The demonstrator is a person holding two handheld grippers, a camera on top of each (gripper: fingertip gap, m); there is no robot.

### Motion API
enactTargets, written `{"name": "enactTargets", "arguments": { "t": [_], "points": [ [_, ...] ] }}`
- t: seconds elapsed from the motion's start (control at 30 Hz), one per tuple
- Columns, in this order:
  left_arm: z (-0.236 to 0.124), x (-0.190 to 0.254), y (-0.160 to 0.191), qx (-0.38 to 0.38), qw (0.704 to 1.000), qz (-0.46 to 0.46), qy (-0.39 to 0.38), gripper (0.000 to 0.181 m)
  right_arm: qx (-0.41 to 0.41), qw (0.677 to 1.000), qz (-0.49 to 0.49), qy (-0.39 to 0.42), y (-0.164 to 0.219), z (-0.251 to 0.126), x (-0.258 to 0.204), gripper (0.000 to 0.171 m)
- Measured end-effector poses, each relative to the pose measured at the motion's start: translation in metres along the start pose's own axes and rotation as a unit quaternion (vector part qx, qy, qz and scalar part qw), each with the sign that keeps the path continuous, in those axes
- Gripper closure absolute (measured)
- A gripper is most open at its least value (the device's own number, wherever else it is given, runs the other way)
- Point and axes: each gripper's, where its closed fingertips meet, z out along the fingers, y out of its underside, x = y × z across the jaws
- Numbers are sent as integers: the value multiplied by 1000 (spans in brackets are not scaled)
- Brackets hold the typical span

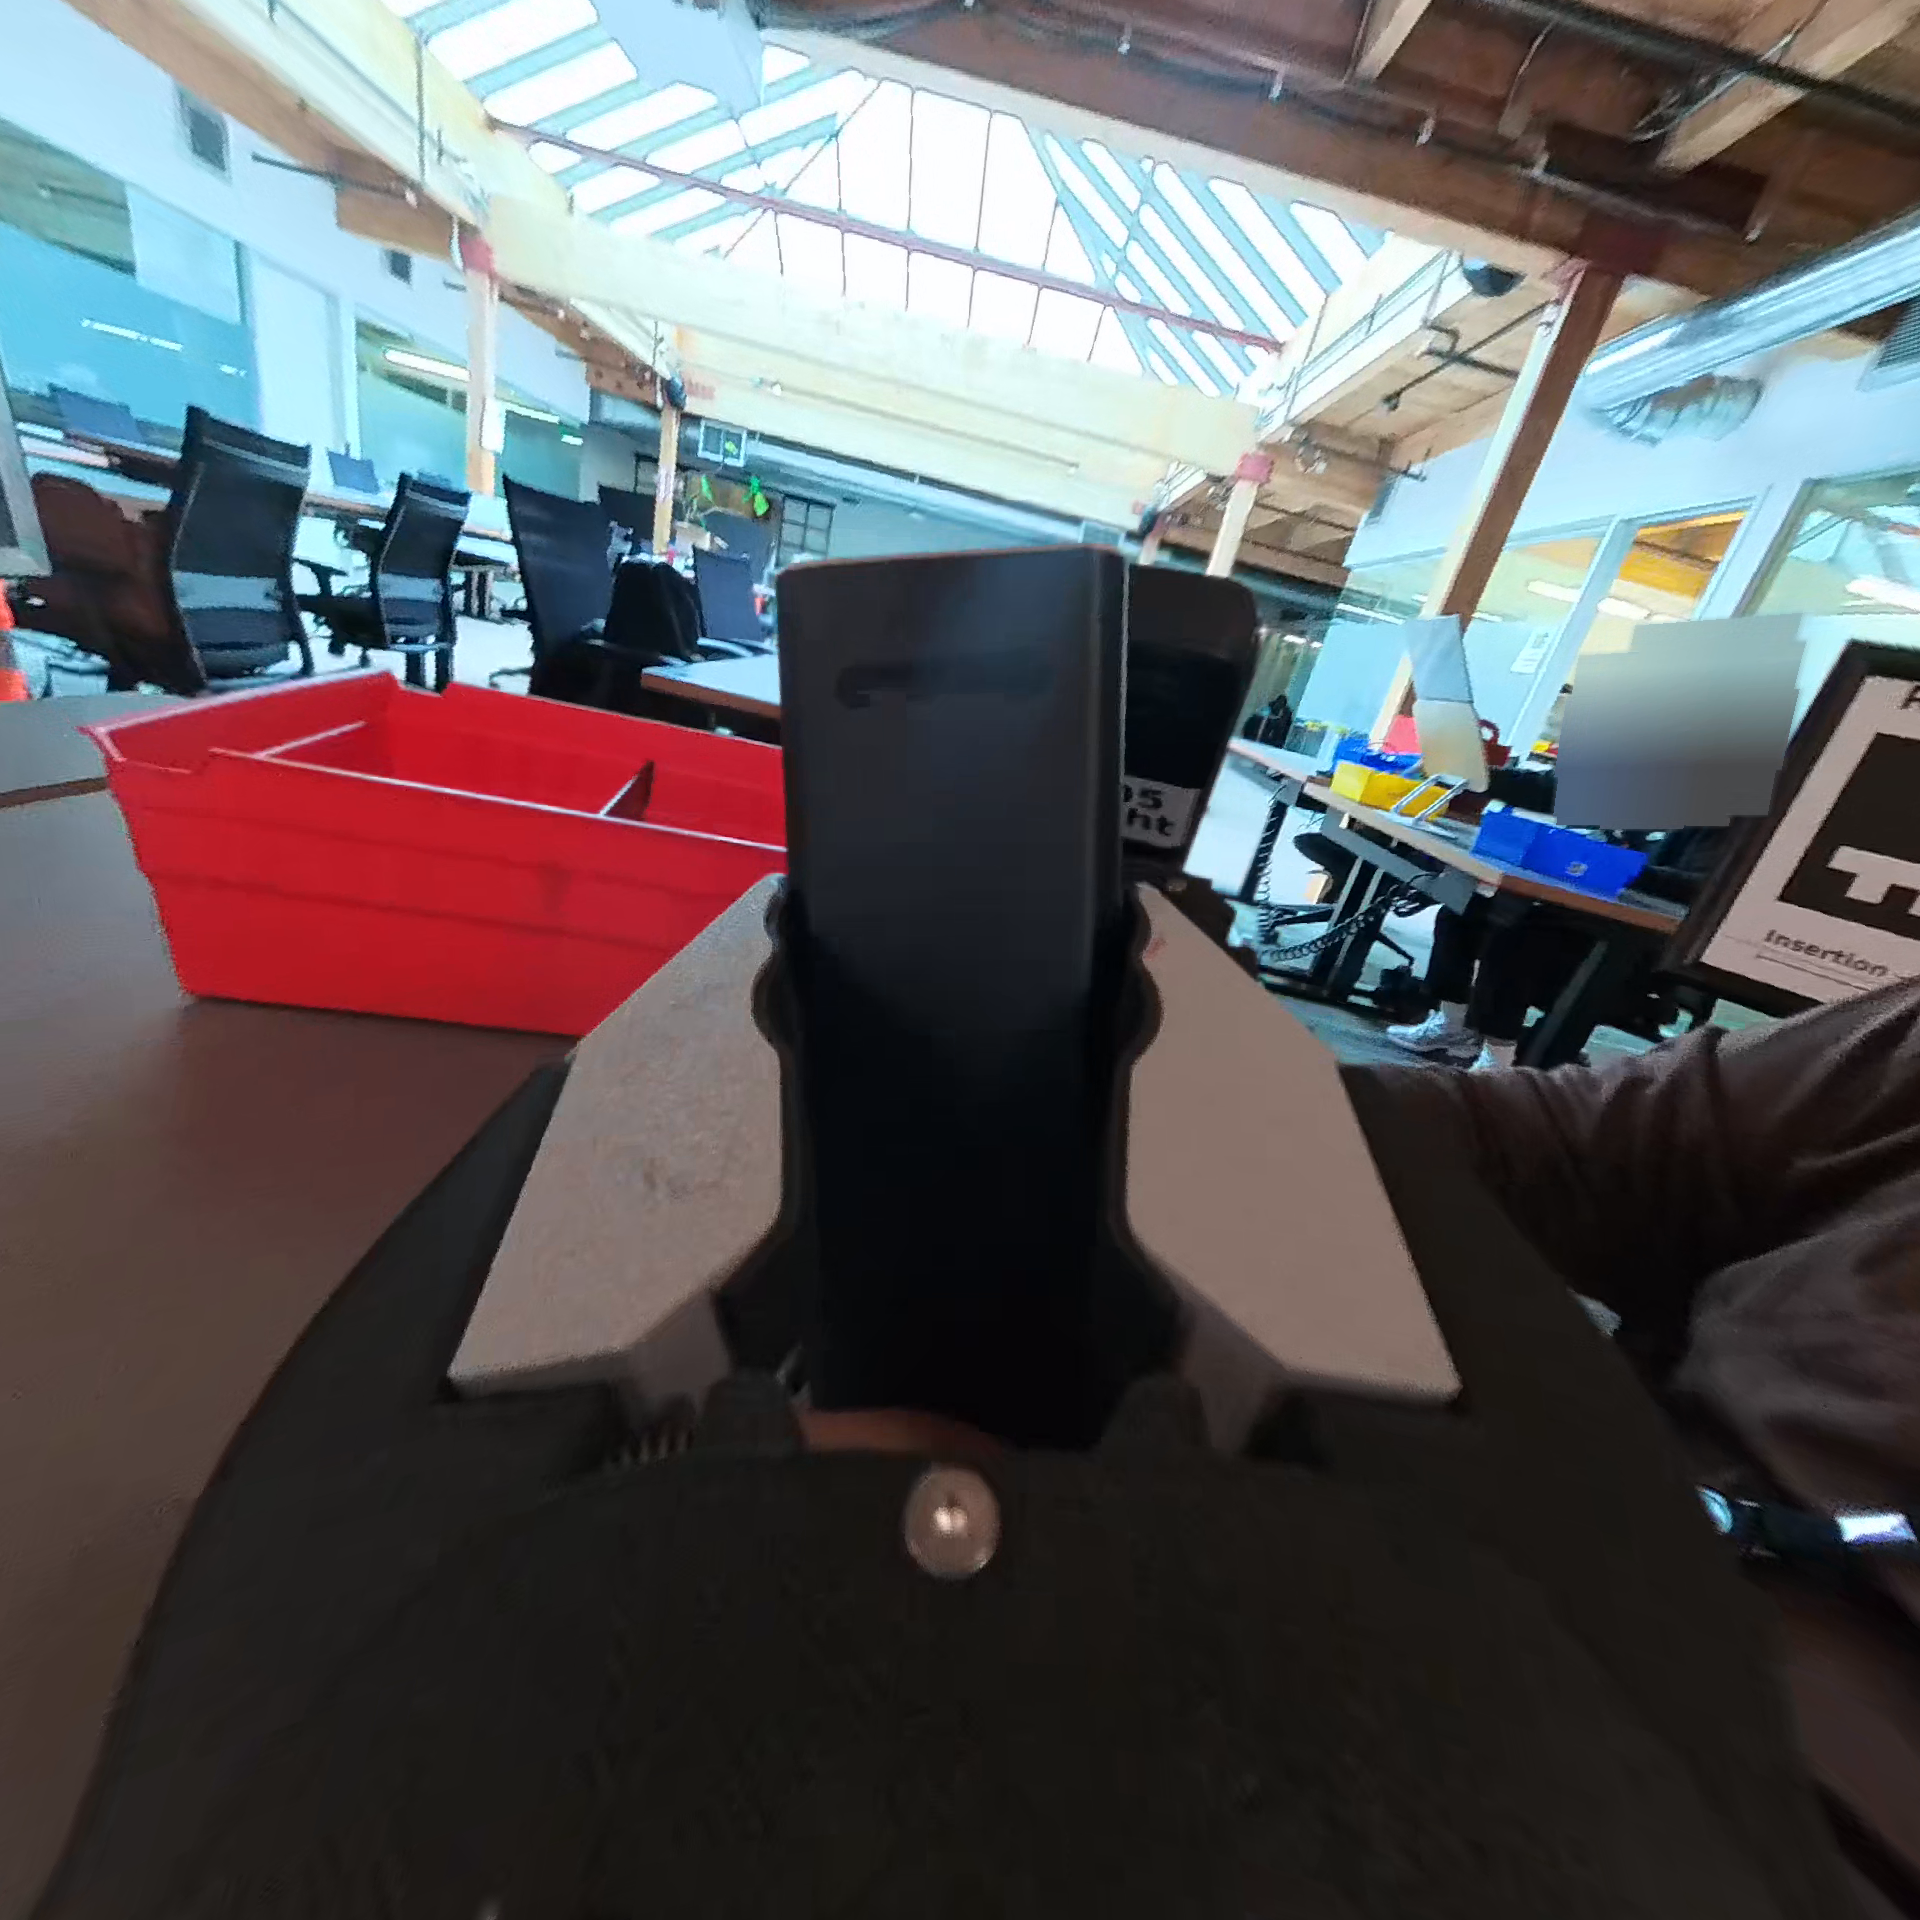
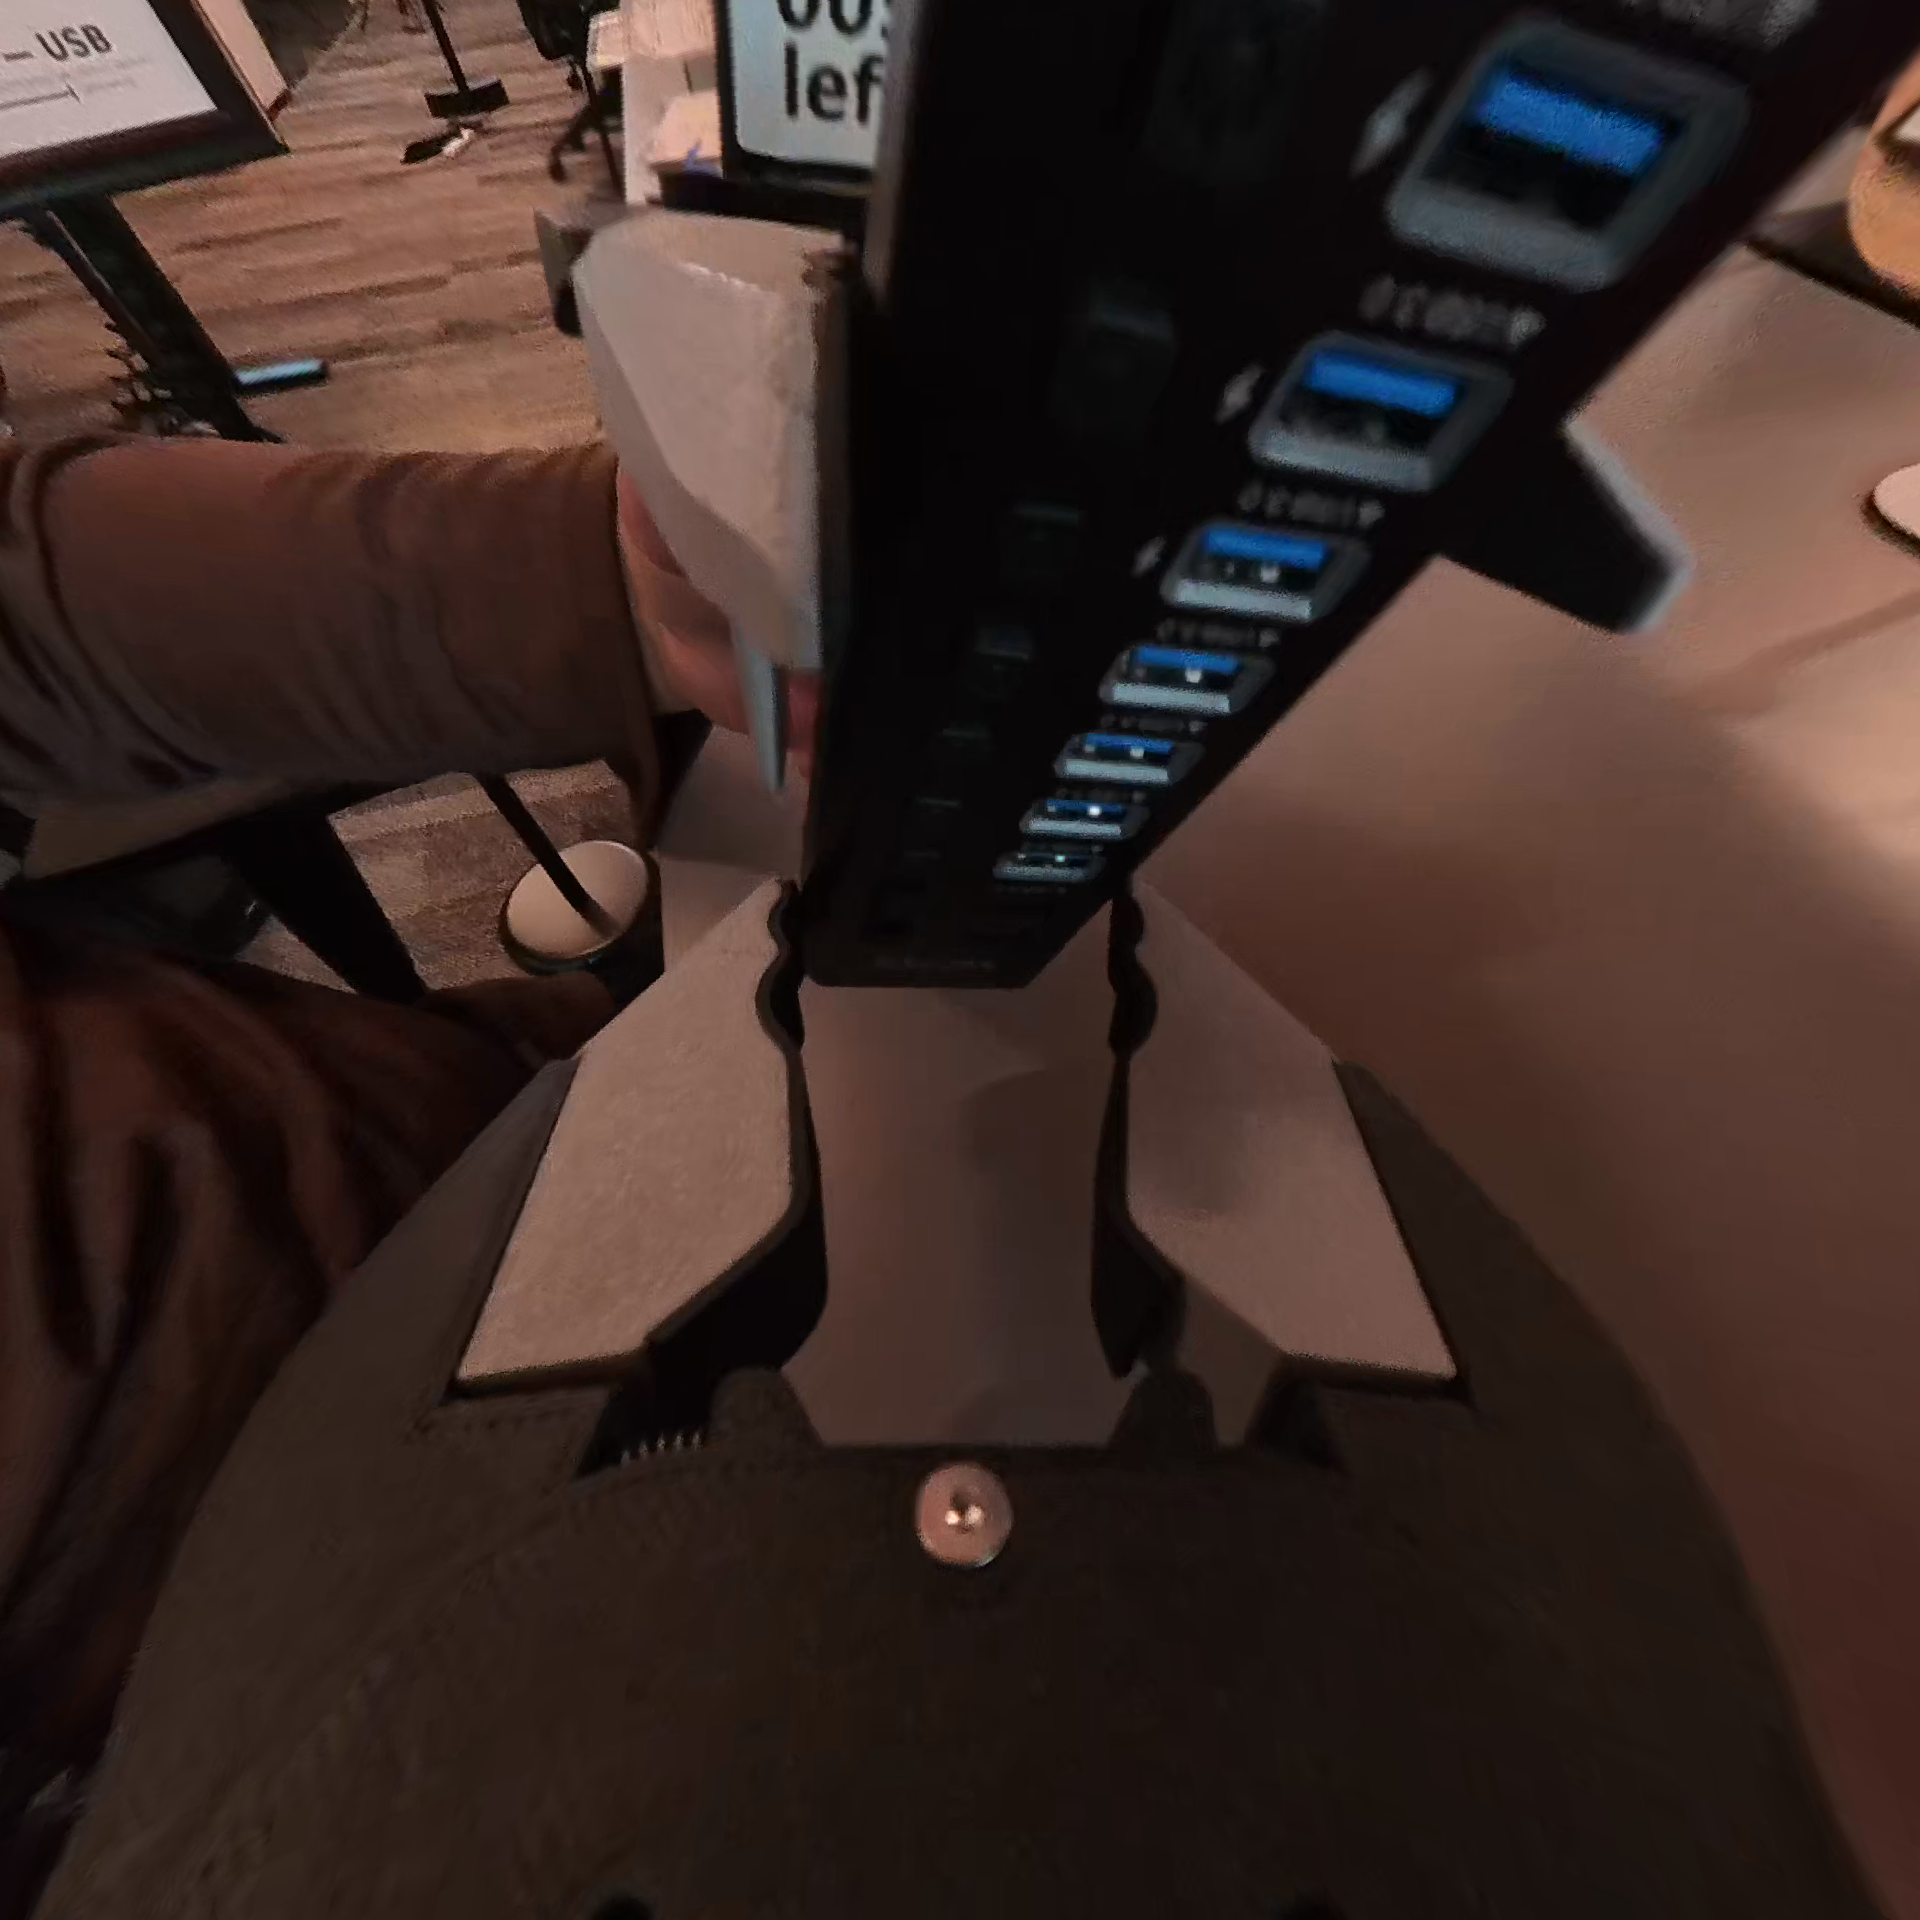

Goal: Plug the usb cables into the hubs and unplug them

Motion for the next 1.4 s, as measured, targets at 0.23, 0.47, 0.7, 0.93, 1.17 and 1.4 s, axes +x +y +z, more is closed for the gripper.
{"name": "enactTargets", "arguments": {
  "t": [0.23,0.47,0.7,0.93,1.17,1.4],
  "points": [
    [-7,-8,-4,-29,998,32,-34,120,29,999,8,20,1,-36,16,126],
    [25,10,16,-137,989,57,-11,120,72,997,21,-1,-12,-31,14,91],
    [43,26,16,-184,979,88,8,121,103,994,4,-32,-19,-39,1,107],
    [17,10,4,-144,989,32,-13,121,103,994,35,-7,-30,-64,11,110],
    [-7,-3,-23,-56,998,6,-37,137,41,990,-29,130,-56,-107,62,111],
    [-21,-30,41,-178,977,49,-108,124,-128,925,-153,325,-75,-207,170,112]
  ]
}}
